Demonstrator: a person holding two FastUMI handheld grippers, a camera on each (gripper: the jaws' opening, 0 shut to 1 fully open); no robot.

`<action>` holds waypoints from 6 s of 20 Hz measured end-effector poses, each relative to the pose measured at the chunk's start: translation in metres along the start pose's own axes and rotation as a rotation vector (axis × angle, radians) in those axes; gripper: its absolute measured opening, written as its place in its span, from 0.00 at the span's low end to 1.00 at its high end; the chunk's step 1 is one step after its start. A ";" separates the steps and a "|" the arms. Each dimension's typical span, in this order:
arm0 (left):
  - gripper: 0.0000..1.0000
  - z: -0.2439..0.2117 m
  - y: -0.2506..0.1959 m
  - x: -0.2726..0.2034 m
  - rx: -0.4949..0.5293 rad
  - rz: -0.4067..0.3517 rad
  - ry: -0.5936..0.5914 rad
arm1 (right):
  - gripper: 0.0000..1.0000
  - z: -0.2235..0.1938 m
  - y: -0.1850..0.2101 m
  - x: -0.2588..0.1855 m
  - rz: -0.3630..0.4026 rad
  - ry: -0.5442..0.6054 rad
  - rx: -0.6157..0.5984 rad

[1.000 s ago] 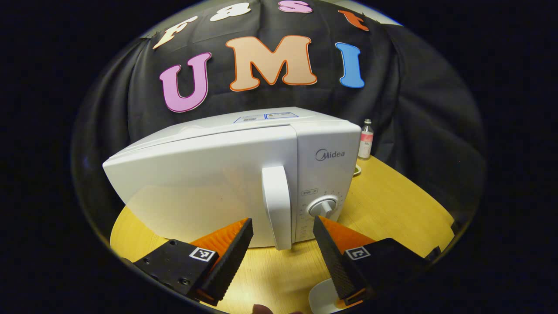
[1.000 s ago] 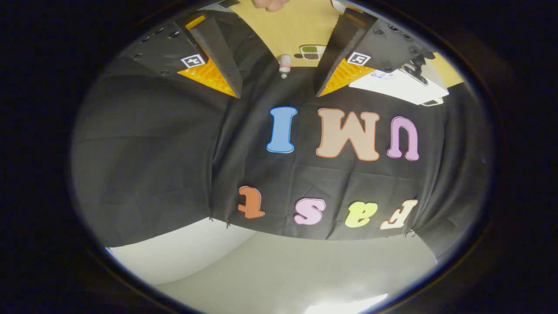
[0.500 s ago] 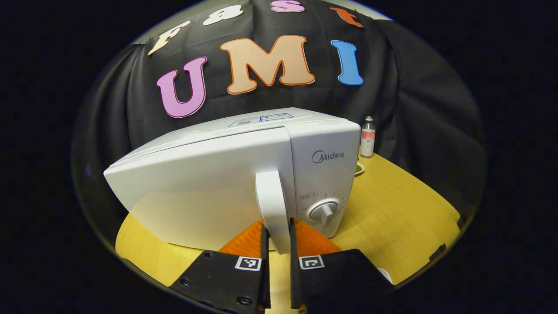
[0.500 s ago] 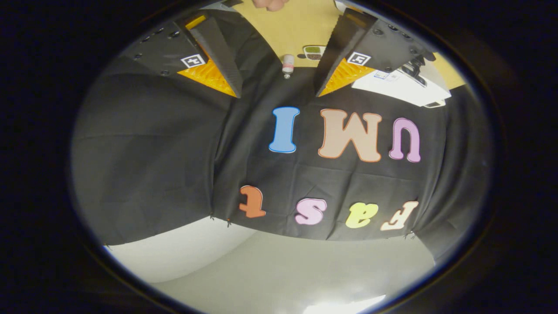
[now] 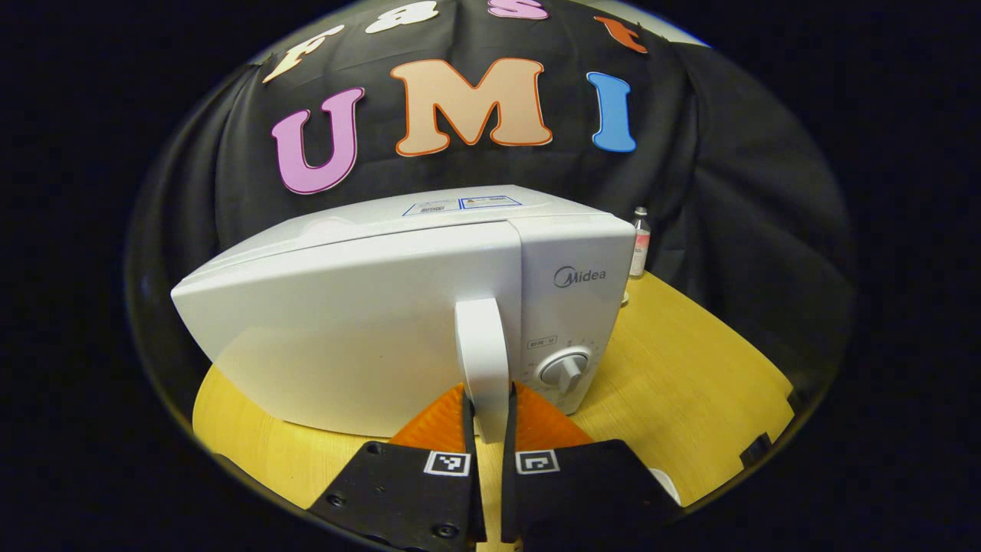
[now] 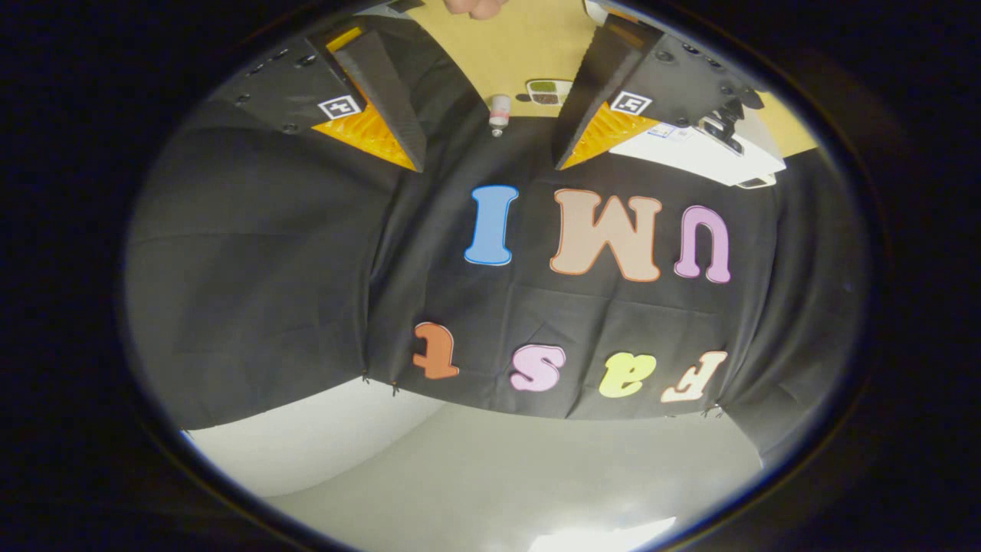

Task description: Open the microwave oven with the left hand, put the food in, and close the microwave oven.

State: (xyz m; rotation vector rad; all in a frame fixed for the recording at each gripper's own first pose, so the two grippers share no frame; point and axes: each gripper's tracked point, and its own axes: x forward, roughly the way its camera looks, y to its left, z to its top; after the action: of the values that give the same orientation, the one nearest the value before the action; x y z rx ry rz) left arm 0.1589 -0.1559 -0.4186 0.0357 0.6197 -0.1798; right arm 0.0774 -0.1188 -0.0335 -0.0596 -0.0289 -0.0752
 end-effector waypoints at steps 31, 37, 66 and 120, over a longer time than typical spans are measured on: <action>0.12 -0.153 0.254 -0.292 -0.215 0.188 -0.095 | 0.96 -0.010 0.179 -0.063 0.304 0.072 0.014; 0.29 -0.177 0.307 -0.326 -0.250 0.288 -0.084 | 0.96 -0.024 0.200 -0.085 0.329 0.098 -0.010; 0.95 -0.005 0.297 -0.459 -0.104 0.455 -0.516 | 1.00 -0.362 0.225 -0.142 0.333 0.663 0.040; 0.96 -0.031 0.291 -0.447 -0.175 0.471 -0.420 | 0.63 -0.374 0.382 -0.034 0.240 0.967 0.940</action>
State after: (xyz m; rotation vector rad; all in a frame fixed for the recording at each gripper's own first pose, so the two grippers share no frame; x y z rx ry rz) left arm -0.1642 0.2029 -0.1905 -0.0254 0.1935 0.3187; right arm 0.0823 0.2410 -0.4295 0.9136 0.9061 0.1602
